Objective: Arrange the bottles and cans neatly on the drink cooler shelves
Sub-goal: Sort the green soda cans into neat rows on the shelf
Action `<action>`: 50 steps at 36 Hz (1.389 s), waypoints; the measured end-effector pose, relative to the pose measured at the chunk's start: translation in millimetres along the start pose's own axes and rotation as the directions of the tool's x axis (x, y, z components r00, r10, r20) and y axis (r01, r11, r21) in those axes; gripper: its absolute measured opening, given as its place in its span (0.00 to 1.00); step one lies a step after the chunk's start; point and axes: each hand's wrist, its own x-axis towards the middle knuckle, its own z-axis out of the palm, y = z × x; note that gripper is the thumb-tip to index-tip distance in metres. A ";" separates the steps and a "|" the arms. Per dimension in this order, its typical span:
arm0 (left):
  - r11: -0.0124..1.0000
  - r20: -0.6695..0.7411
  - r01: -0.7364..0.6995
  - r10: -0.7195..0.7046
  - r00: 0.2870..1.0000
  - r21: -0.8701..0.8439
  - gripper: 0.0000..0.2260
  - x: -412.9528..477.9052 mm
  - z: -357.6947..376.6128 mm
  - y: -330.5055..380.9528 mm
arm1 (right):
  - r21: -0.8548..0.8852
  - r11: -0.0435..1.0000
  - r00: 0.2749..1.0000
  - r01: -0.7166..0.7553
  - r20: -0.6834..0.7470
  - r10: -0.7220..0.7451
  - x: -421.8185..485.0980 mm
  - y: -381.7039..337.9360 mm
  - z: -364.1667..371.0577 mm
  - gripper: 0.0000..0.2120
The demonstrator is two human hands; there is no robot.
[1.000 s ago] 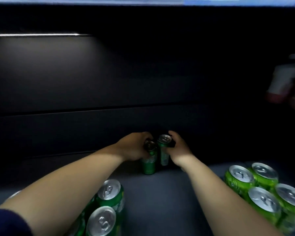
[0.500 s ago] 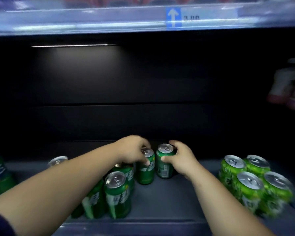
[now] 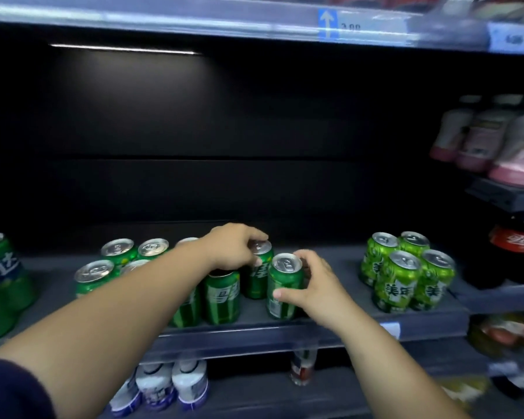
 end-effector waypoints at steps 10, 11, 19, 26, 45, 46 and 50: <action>0.985 -0.051 0.008 -0.017 0.999 -0.172 0.23 -8.3 9.2 -7.7 | 0.019 1.000 0.999 -0.011 -0.036 0.012 -9.8 13.8 31.5 0.40; 0.991 -0.070 -0.008 -0.001 0.998 -0.130 0.21 -9.2 10.1 -7.6 | 0.017 1.000 1.000 -0.007 -0.011 0.007 -10.3 14.3 33.0 0.40; 0.992 -0.095 -0.006 -0.005 0.995 -0.125 0.18 -7.4 11.0 -6.0 | -0.030 0.999 0.997 -0.044 -0.061 0.043 -9.5 23.8 37.1 0.38; 0.985 -0.095 0.030 -0.046 0.994 -0.167 0.17 -9.7 12.4 -9.3 | -0.097 0.995 1.000 -0.003 -0.027 0.000 -3.1 26.9 39.2 0.35; 0.997 -0.088 -0.001 -0.006 0.996 -0.082 0.17 -13.7 7.6 -2.6 | -0.144 0.989 0.999 0.036 -0.023 -0.040 -12.3 21.6 64.8 0.36; 0.997 -0.090 -0.003 -0.004 0.996 -0.077 0.17 -13.9 7.9 -2.7 | -0.163 0.986 0.999 0.042 -0.017 -0.045 -12.9 20.9 64.1 0.35; 0.998 -0.094 -0.004 -0.002 0.996 -0.065 0.17 -11.9 8.9 -3.8 | -0.190 0.982 1.000 0.025 0.001 -0.025 -14.1 19.1 61.1 0.34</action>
